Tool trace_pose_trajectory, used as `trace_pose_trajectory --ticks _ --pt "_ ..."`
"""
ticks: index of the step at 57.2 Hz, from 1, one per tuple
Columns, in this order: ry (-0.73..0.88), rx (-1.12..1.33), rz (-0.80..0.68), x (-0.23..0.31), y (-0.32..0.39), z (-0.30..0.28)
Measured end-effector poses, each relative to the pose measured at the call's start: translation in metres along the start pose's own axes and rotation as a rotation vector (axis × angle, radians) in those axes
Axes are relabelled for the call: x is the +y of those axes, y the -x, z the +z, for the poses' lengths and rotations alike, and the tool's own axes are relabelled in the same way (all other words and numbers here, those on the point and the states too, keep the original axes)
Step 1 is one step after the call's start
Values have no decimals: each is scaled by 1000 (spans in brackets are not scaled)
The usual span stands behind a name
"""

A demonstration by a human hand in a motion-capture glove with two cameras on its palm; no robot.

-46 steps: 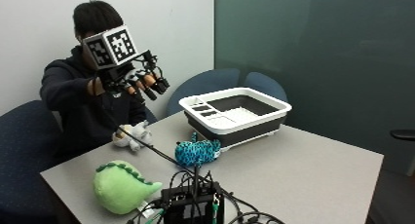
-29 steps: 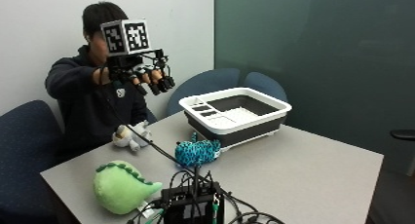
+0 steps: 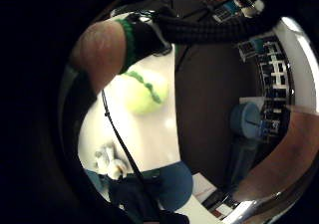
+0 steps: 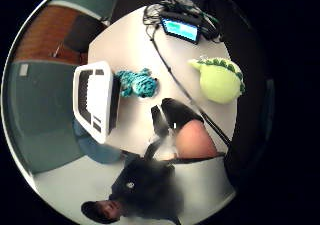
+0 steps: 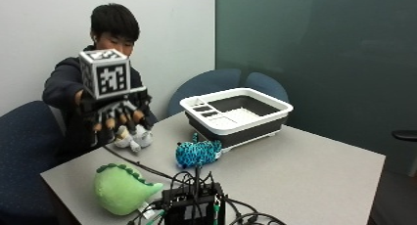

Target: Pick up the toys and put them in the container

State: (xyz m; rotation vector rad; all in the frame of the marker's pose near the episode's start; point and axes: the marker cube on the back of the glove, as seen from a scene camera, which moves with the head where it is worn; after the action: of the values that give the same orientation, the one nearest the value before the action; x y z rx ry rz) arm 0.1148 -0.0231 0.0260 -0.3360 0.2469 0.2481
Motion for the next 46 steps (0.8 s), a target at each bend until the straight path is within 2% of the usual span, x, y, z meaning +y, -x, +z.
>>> trace_pose_trajectory --ticks 6,14,20,29,35,40,46 --pt "26 -21 76 -9 -21 56" --pt "206 -43 157 -12 -27 126" --pt "134 -54 108 -19 -25 145" --pt "-39 30 38 -25 -13 138" --pt "-6 142 -1 -22 9 125" --pt "12 181 -51 -19 27 98" --pt "-91 276 -71 -11 53 47"
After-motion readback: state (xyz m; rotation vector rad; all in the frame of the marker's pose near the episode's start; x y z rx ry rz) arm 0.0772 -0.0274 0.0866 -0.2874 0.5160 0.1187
